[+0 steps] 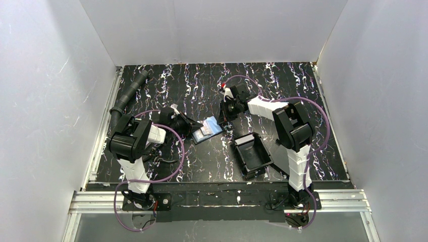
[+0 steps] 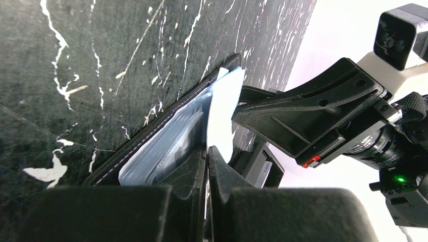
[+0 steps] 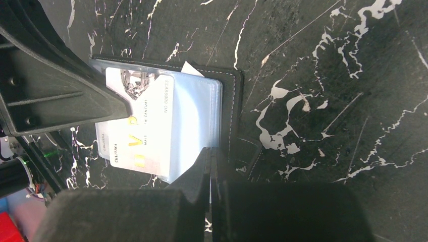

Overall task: Put the credit cards into the card holder
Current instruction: Insert the credit card into the card holder.

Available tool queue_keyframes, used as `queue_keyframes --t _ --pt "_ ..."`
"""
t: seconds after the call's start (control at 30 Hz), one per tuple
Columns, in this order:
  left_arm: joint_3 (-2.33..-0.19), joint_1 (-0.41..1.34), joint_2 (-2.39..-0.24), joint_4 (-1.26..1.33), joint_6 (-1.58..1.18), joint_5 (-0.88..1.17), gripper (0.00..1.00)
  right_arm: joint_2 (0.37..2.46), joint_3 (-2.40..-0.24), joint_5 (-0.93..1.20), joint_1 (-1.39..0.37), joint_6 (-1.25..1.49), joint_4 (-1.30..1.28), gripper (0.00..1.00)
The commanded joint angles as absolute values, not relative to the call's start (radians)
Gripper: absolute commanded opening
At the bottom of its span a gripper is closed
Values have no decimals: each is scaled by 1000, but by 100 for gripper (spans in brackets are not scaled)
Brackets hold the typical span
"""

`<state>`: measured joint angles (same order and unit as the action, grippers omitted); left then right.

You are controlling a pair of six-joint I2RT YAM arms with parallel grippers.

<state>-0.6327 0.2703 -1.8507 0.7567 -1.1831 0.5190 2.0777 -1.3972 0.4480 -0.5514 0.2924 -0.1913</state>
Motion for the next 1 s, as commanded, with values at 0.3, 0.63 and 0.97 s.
queue_keyframes --t 0.3,0.63,0.97 --pt "-603 303 -1858 718 -1103 486 0 2062 -1418 470 -565 296 -204 1" --pt "-650 303 -1917 704 -1128 552 2 2066 -1414 476 -565 293 -196 1" --pt "-750 293 -1799 325 -1005 535 48 2056 -1429 464 -564 284 -224 1"
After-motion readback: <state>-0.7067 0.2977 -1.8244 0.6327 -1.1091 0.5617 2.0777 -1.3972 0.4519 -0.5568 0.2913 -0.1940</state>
